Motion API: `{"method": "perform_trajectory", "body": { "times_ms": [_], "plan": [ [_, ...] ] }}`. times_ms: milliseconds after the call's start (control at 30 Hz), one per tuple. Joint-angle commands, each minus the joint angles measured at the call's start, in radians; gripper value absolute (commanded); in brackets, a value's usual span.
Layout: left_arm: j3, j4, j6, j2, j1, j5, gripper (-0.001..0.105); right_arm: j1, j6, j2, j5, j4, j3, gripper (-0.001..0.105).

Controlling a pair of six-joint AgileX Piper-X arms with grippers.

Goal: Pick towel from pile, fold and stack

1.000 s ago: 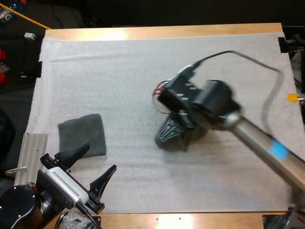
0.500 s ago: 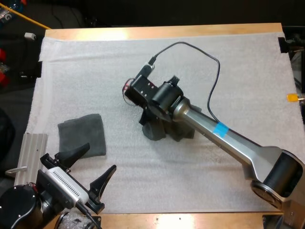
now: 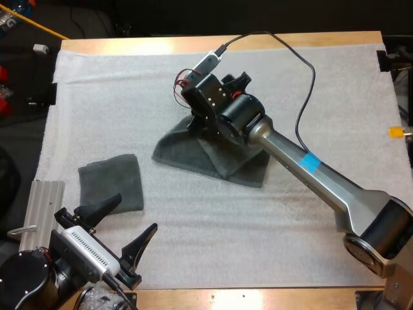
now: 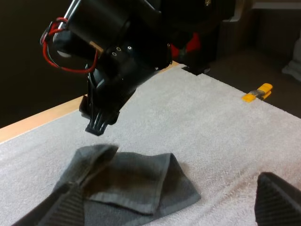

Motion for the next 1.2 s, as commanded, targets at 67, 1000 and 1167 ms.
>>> {"method": "perform_trajectory", "body": {
  "times_ms": [67,1000,1167],
  "plan": [
    [-0.007,-0.012,-0.010,0.002,-0.003,0.008,0.071,-0.009,0.002,-0.014,0.098,0.058,-0.006,0.070],
    [-0.007,-0.012,0.024,0.002,-0.003,-0.125,0.071,-0.074,0.429,-0.331,-0.182,0.474,-0.006,0.070],
    [-0.007,-0.012,0.024,0.002,-0.003,-0.125,0.071,-0.202,0.435,-0.342,-0.303,0.472,-0.006,0.070]
  ]
}}
